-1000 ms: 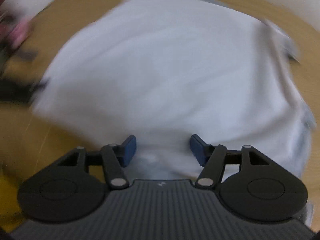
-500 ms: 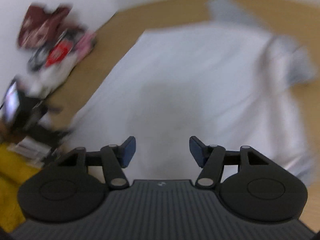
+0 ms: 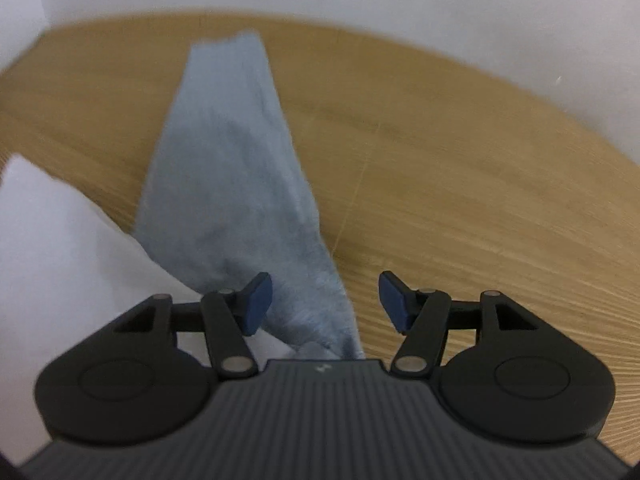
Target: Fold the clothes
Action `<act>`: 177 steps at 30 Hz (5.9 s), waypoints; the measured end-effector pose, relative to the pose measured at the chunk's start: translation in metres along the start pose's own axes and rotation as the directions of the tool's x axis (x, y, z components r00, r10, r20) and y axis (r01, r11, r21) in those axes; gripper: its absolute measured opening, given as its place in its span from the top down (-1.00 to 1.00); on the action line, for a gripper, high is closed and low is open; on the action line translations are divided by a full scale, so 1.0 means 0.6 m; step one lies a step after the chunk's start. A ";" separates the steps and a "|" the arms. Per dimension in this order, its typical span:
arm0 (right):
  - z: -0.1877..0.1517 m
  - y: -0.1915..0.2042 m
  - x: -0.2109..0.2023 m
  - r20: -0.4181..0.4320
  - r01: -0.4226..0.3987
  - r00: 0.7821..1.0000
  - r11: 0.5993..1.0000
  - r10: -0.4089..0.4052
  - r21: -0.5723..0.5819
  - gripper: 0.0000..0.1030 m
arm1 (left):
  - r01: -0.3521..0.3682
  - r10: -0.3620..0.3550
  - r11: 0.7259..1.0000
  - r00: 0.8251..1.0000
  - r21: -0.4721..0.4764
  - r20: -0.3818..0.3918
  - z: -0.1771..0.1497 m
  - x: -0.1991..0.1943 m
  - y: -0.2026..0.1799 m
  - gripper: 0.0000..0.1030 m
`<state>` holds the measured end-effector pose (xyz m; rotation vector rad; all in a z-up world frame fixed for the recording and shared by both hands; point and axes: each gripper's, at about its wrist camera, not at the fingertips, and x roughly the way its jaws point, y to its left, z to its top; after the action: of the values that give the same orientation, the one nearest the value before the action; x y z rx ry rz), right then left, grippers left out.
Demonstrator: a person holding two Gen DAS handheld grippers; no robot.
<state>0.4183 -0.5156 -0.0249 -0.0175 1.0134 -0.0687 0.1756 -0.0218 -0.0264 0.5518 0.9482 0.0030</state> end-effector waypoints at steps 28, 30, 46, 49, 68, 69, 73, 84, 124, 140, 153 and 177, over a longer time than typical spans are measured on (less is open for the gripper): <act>-0.019 -0.141 -0.081 0.141 0.185 0.968 0.969 -0.209 0.163 0.51 | -0.176 0.169 0.981 0.982 0.082 0.088 0.066 0.126 -0.034 -0.65; -0.072 -0.142 -0.098 0.116 0.241 0.958 0.954 -0.263 0.177 0.51 | -0.171 0.165 0.982 0.984 0.086 0.071 0.066 0.122 -0.031 -0.59; -0.373 -0.155 -0.233 -0.019 0.304 0.939 0.799 -0.345 0.519 0.36 | 0.108 -0.105 0.992 0.994 0.061 -0.038 -0.135 -0.090 -0.073 -0.57; -0.381 -0.162 -0.223 0.018 0.206 0.966 0.814 -0.257 0.543 0.36 | 0.092 -0.086 0.988 0.995 0.120 -0.052 -0.153 -0.102 -0.103 -0.57; -0.440 -0.049 -0.336 -0.090 0.488 0.873 0.857 -0.479 0.166 0.68 | -0.108 0.128 0.967 0.989 0.231 -0.075 -0.200 -0.126 -0.124 -0.67; -0.436 -0.050 -0.343 -0.073 0.521 0.853 0.837 -0.516 0.168 0.54 | -0.112 0.133 0.966 0.988 0.233 -0.075 -0.201 -0.129 -0.124 -0.67; -0.388 -0.091 -0.366 0.106 0.366 0.899 0.862 -0.425 0.351 0.42 | -0.117 0.137 0.967 0.988 0.225 -0.077 -0.205 -0.134 -0.120 -0.66; -0.297 -0.141 -0.184 0.087 0.190 0.969 0.922 -0.232 0.337 0.21 | -0.157 0.173 0.976 0.980 0.152 -0.100 -0.248 -0.149 -0.065 -0.65; -0.404 0.517 -0.328 0.249 -0.436 0.899 0.680 0.361 0.589 0.86 | 0.340 -0.457 0.855 0.851 0.391 0.259 -0.483 -0.176 0.194 -0.64; -0.460 0.408 -0.338 0.411 -0.374 0.876 -0.185 0.252 0.909 0.86 | 0.180 -0.473 0.841 0.703 0.510 0.532 -0.427 -0.184 0.064 0.51; -0.415 0.439 -0.402 0.332 -0.372 0.928 0.481 0.170 0.794 0.59 | 0.374 -0.594 0.788 0.670 0.489 0.445 -0.430 -0.200 0.118 0.75; -0.490 0.515 -0.339 0.166 -0.351 0.936 0.861 0.311 0.367 0.42 | 0.362 -0.558 0.776 0.776 0.517 0.294 -0.513 -0.169 0.184 0.52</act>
<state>0.0770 -0.1889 -0.0227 0.5180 0.8731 0.0459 -0.0959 0.1863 -0.0394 0.6727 0.6173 -0.7884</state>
